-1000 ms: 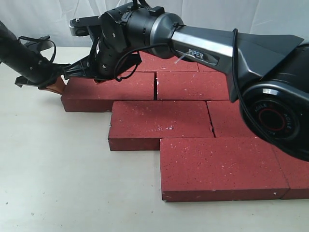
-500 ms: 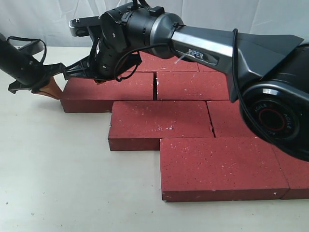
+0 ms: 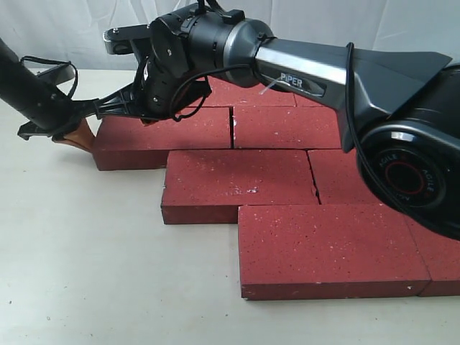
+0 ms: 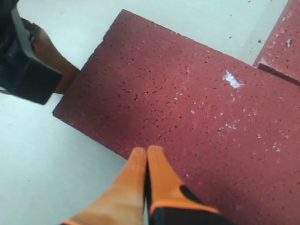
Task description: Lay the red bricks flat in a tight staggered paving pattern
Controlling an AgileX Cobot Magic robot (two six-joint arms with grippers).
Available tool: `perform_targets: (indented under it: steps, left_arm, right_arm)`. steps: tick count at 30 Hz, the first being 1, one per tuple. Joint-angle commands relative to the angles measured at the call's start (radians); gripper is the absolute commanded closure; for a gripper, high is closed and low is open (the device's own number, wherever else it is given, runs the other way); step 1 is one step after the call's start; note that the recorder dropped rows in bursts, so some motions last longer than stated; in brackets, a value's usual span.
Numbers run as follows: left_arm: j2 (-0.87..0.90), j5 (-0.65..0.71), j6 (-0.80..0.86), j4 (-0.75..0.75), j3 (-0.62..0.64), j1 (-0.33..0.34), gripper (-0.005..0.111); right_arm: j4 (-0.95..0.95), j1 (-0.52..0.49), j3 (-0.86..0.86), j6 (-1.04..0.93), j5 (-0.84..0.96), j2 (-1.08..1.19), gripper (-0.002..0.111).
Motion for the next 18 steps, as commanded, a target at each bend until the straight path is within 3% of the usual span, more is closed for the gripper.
perform_targets:
  steps: [1,13,18]
  left_arm:
    - [0.001,0.007,0.0,0.006,0.002,0.039,0.107]
    - [0.001,0.005,0.0,0.007,0.002,0.062,0.107]
    - [-0.008,0.015,-0.007,0.008,0.004,0.062,0.107]
  right_arm:
    - [-0.008,-0.005,-0.004,0.001,0.001,-0.013,0.109]
    - [-0.008,-0.005,-0.004,0.001,0.008,-0.013,0.109]
    - [-0.008,-0.005,-0.004,0.001,0.088,-0.013,0.109]
